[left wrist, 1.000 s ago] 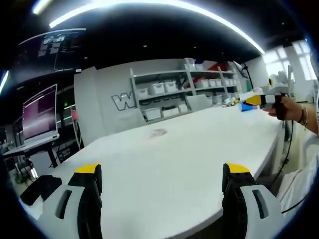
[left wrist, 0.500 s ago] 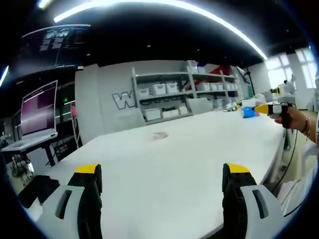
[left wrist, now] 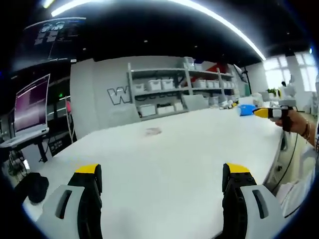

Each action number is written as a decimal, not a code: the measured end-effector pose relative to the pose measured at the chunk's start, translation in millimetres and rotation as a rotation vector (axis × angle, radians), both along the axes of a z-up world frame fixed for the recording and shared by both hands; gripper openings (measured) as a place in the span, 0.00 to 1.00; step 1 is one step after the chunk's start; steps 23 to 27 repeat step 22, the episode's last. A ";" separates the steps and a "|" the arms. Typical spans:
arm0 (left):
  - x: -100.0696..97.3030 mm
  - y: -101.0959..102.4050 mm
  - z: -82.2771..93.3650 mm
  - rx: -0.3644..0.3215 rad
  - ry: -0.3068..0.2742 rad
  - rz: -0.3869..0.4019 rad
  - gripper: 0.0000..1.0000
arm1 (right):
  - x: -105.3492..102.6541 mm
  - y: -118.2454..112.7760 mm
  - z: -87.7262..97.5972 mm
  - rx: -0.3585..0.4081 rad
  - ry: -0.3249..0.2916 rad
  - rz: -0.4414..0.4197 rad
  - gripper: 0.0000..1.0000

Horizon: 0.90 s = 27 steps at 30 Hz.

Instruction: Open the resealable bag by pulling the two sides of the seal apart until the entire bag opening is separated and visibly accessible.

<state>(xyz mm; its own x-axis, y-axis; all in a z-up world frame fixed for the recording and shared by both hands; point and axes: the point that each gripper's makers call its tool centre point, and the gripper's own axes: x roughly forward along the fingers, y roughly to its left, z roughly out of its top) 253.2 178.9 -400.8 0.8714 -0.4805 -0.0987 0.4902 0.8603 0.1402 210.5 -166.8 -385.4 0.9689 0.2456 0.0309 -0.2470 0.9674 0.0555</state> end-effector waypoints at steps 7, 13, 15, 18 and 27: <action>-2.2 -0.8 -4.0 0.001 0.014 0.000 1.00 | -1.9 6.1 4.2 -0.028 -0.018 0.006 0.69; -6.6 -5.6 -5.9 0.014 0.016 -0.009 1.00 | -2.5 7.0 -0.6 -0.013 0.000 0.015 0.70; -7.8 -6.9 -6.6 0.018 0.017 -0.012 1.00 | -2.7 8.8 -3.0 -0.013 0.006 0.021 0.70; -8.6 -8.2 -6.4 0.019 0.017 -0.014 1.00 | -2.9 11.6 -4.4 -0.015 0.010 0.029 0.70; -9.6 -12.2 -3.1 0.013 0.009 -0.023 1.00 | -3.7 12.9 -3.3 -0.016 0.007 0.034 0.70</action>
